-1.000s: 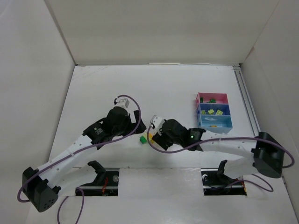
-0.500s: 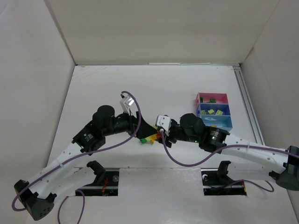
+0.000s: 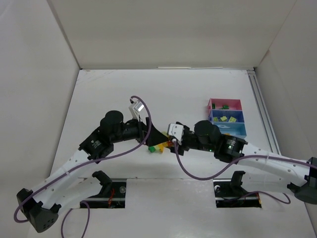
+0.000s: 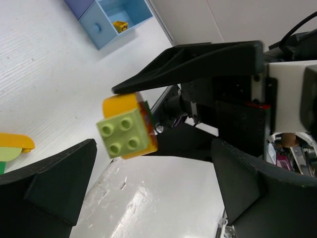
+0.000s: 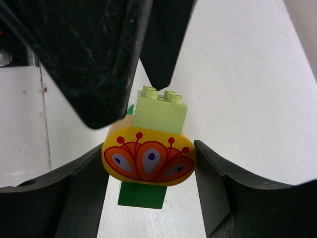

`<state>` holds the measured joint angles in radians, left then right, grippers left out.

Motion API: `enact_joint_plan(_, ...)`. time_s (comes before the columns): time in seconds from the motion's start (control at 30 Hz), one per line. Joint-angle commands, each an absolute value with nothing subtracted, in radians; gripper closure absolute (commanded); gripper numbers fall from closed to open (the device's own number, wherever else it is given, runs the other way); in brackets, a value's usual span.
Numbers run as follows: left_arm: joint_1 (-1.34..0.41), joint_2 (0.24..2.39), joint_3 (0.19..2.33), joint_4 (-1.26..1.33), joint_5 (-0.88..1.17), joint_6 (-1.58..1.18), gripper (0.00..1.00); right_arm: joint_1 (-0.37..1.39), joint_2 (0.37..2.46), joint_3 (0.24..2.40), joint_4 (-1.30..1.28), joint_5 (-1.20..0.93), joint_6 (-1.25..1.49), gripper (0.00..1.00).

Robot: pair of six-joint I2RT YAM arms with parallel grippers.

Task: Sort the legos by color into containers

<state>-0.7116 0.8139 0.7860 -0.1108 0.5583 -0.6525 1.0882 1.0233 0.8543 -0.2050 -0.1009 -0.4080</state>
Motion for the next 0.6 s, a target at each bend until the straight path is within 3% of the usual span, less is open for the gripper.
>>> enact_joint_plan(0.0, -0.712, 0.767, 0.804, -0.13, 0.491, -0.667, 0.0, 1.097, 0.968, 0.879, -0.12, -0.1, -0.426, 0.78)
enact_joint_plan(0.43, -0.712, 0.819, 0.804, -0.043, 0.543, -0.676, 0.0, 1.097, 0.977, 0.922, -0.121, -0.13, -0.459, 0.78)
enact_joint_plan(0.57, -0.712, 0.819, 0.813, -0.043, 0.543, -0.667, 0.06, 1.097, 0.968, 0.922, -0.086, -0.141, -0.459, 0.78)
